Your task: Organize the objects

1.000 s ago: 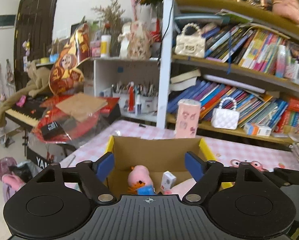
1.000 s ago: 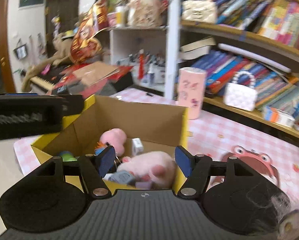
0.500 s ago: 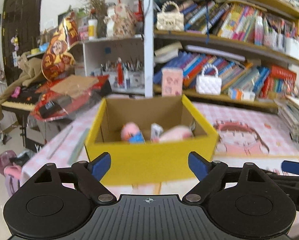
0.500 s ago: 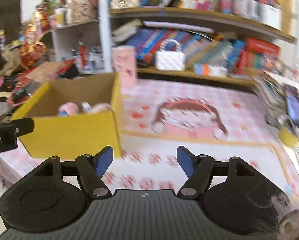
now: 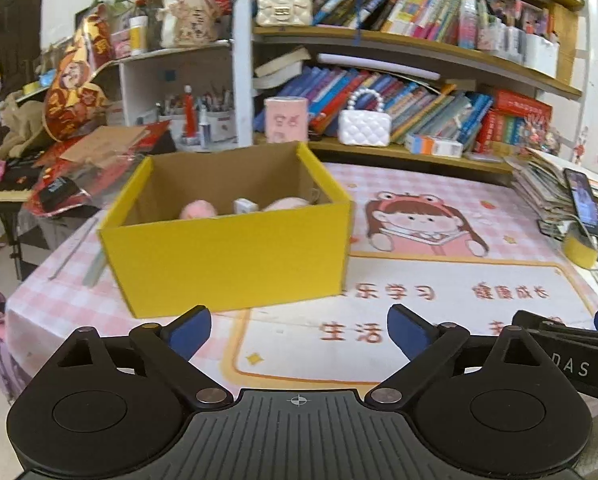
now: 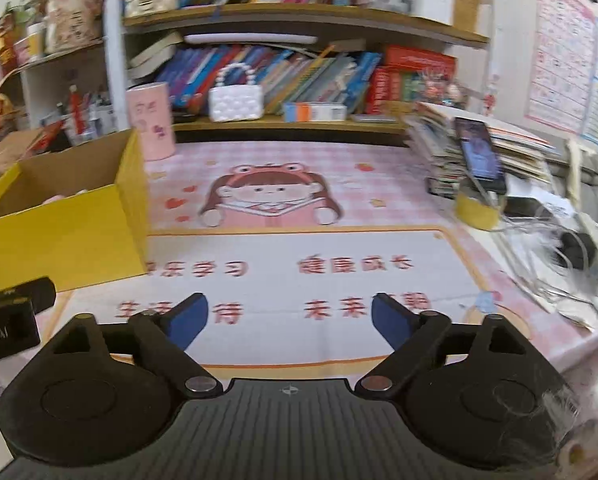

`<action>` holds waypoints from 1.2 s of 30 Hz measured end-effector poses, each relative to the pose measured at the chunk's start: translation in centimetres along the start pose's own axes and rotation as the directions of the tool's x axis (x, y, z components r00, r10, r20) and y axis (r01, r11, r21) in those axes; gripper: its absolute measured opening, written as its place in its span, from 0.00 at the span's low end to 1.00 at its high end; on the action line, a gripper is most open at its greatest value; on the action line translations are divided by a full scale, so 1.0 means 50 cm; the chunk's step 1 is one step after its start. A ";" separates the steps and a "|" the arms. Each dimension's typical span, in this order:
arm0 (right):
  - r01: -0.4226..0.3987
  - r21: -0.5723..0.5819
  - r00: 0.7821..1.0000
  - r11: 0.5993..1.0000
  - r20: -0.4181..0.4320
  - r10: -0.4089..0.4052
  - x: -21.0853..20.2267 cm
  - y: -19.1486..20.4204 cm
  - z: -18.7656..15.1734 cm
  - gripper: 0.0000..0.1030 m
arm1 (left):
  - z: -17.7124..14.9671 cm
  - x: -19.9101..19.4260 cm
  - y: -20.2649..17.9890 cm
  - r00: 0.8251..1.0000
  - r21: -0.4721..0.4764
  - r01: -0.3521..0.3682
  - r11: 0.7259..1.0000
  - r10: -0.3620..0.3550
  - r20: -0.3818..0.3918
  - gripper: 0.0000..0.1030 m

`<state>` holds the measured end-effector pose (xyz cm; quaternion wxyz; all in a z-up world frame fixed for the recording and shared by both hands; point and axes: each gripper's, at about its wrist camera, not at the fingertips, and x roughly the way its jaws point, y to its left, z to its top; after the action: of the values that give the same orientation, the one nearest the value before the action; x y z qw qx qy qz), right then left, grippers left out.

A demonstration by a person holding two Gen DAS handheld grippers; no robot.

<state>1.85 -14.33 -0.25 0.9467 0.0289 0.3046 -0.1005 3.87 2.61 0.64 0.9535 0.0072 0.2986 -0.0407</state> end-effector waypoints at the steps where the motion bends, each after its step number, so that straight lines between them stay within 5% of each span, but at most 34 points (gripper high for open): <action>1: 0.010 0.004 1.000 1.000 -0.003 -0.010 -0.001 -0.008 -0.001 0.93 | 0.000 0.002 -0.009 1.000 0.008 0.009 1.000 -0.009 -0.006 0.94; 15: 0.065 0.032 0.997 0.997 -0.030 -0.065 -0.008 -0.060 -0.013 0.99 | -0.003 0.004 -0.081 0.998 0.081 -0.036 0.996 0.040 -0.040 0.99; 36: 0.071 0.027 0.997 0.997 -0.045 -0.070 -0.004 -0.042 -0.011 1.00 | -0.004 0.002 -0.078 0.994 0.100 -0.091 0.991 0.097 -0.052 1.00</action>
<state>0.92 -16.30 -0.58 0.9351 0.0340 0.3249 -0.1375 3.52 -1.29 0.49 0.9440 0.0690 0.3225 -0.0099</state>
